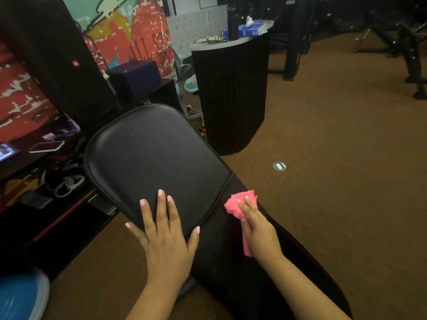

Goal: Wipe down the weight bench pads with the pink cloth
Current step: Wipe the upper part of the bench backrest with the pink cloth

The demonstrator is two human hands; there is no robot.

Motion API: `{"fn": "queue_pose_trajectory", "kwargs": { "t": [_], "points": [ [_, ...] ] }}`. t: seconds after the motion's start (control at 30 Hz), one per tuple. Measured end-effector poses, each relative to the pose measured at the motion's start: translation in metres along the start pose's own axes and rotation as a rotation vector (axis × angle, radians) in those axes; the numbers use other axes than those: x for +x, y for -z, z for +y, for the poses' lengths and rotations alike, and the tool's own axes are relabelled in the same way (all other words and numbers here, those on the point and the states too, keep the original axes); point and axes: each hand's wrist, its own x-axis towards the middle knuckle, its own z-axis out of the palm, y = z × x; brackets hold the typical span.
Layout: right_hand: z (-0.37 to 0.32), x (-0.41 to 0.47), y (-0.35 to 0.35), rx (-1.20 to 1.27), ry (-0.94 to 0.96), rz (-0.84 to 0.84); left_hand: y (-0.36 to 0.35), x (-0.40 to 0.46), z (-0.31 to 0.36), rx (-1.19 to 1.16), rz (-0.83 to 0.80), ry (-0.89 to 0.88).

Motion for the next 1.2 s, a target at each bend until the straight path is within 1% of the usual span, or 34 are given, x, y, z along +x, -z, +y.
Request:
{"fn": "queue_pose_trajectory", "kwargs": {
  "t": [0.1, 0.2, 0.27, 0.37, 0.43, 0.53, 0.6, 0.73, 0.87, 0.9, 0.97, 1.07, 1.2],
  "points": [
    [0.008, 0.011, 0.002, -0.004, -0.060, 0.041, 0.002, 0.001, 0.000, -0.006, -0.005, 0.002],
    [0.000, 0.035, 0.002, 0.065, -0.212, 0.086, 0.002, 0.001, 0.000, -0.005, -0.004, 0.004],
    [-0.011, 0.050, 0.002, 0.087, -0.259, 0.095, 0.002, 0.001, 0.000, -0.002, -0.006, 0.003],
    [-0.027, 0.060, 0.000, 0.078, -0.212, 0.090, 0.001, 0.001, -0.001, 0.001, -0.005, 0.006],
    [-0.031, 0.055, -0.003, 0.058, -0.131, 0.077, 0.000, 0.001, -0.001, 0.003, -0.003, 0.010],
    [-0.022, 0.035, -0.005, 0.026, 0.019, 0.054, 0.000, -0.001, 0.000, 0.008, 0.006, 0.013],
    [-0.008, 0.023, -0.003, -0.006, 0.069, 0.042, 0.000, -0.001, 0.002, 0.008, 0.021, 0.009],
    [0.007, 0.026, 0.004, 0.014, -0.034, 0.063, 0.000, 0.000, 0.002, 0.002, 0.027, 0.003],
    [-0.006, 0.053, 0.003, 0.069, -0.212, 0.105, -0.001, 0.001, 0.002, 0.010, 0.020, 0.010],
    [-0.012, 0.059, 0.004, 0.079, -0.233, 0.110, -0.001, 0.001, 0.001, 0.016, 0.015, 0.014],
    [-0.024, 0.065, 0.002, 0.095, -0.206, 0.107, -0.002, 0.000, 0.001, 0.026, 0.008, 0.019],
    [-0.034, 0.056, -0.005, 0.098, -0.090, 0.112, -0.003, 0.000, 0.000, 0.034, 0.026, 0.022],
    [-0.016, 0.033, -0.008, 0.040, 0.056, 0.078, -0.004, -0.001, 0.001, 0.036, 0.070, 0.018]
  ]
}}
